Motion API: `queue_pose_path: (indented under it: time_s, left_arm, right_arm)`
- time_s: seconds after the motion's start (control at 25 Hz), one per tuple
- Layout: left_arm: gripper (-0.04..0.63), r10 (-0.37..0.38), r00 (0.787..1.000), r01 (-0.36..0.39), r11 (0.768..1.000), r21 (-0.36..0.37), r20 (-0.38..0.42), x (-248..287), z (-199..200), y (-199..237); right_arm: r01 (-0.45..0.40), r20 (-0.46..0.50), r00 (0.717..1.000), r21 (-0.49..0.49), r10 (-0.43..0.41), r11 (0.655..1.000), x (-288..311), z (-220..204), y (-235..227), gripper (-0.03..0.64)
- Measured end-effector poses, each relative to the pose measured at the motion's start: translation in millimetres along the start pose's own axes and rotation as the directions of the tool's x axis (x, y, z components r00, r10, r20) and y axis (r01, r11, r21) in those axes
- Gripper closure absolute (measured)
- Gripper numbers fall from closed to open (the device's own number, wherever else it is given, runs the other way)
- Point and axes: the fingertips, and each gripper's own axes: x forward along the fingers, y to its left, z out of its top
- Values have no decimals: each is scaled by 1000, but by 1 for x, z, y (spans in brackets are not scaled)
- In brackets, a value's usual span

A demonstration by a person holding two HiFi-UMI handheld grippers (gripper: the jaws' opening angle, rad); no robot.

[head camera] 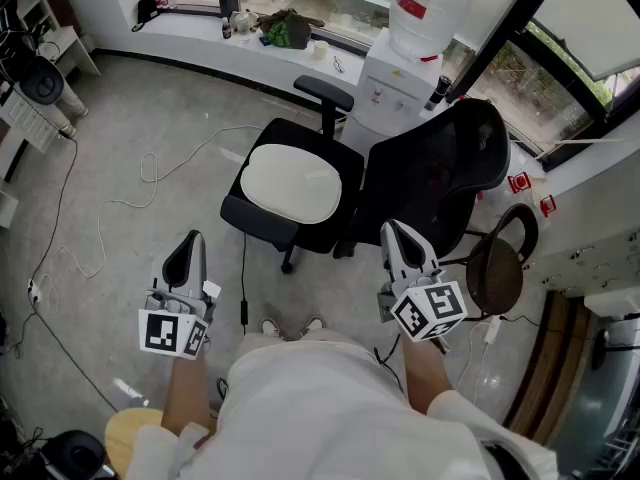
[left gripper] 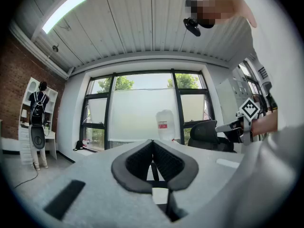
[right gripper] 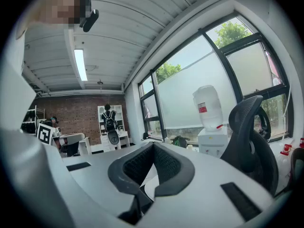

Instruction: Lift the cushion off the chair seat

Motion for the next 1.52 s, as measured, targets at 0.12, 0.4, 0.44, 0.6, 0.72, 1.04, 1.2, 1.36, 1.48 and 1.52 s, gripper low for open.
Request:
queue_pose_path:
  time_s: [0.12, 0.4, 0.44, 0.6, 0.72, 1.04, 1.2, 1.36, 1.48, 1.52]
  left_arm:
    - [578, -1, 1000, 1, 1000, -2, -1, 0, 0, -3]
    - [578, 7, 1000, -7, 1000, -12, -4, 0, -4, -3]
    - [578, 10, 1000, -10, 1000, -14, -4, 0, -5, -3]
    - [578, 18, 1000, -18, 1000, -17, -7, 0, -7, -3]
    - [578, 22, 1000, -22, 1000, -15, -8, 2, -6, -5]
    - [578, 41, 999, -41, 999, -13, -20, 8, -7, -17]
    - [578, 45, 998, -46, 999, -4, -41, 5, -12, -28]
    - [578, 54, 996, -56, 998, -26, -72, 10, -22, -27]
    - [578, 39, 997, -43, 998, -43, -74, 28, -29, -22]
    - [578, 27, 997, -31, 998, -51, -77, 36, -34, -20]
  right_arm:
    - [0, 0, 1000, -17, 0, 1000, -1, 0, 0, 617]
    - [-16, -22, 1000, -65, 15, 998, 5, -2, 4, 617]
    - [-17, -28, 999, -77, 15, 997, 5, -4, 4, 617]
    - [-30, -28, 999, -87, 27, 996, 6, -5, 1, 615]
    - [-24, -18, 1000, -89, 23, 996, 8, 3, -9, 492]
    - [-127, 59, 990, -40, 129, 991, 10, 25, -27, 268]
    - [-167, 39, 985, -19, 168, 986, 21, 13, -29, 196]
    - [-177, -20, 984, -20, 176, 984, 33, -1, -27, 190]
    - [-167, -80, 983, -17, 165, 986, 42, -17, -33, 190]
    - [-158, -96, 983, -10, 156, 987, 47, -22, -37, 190]
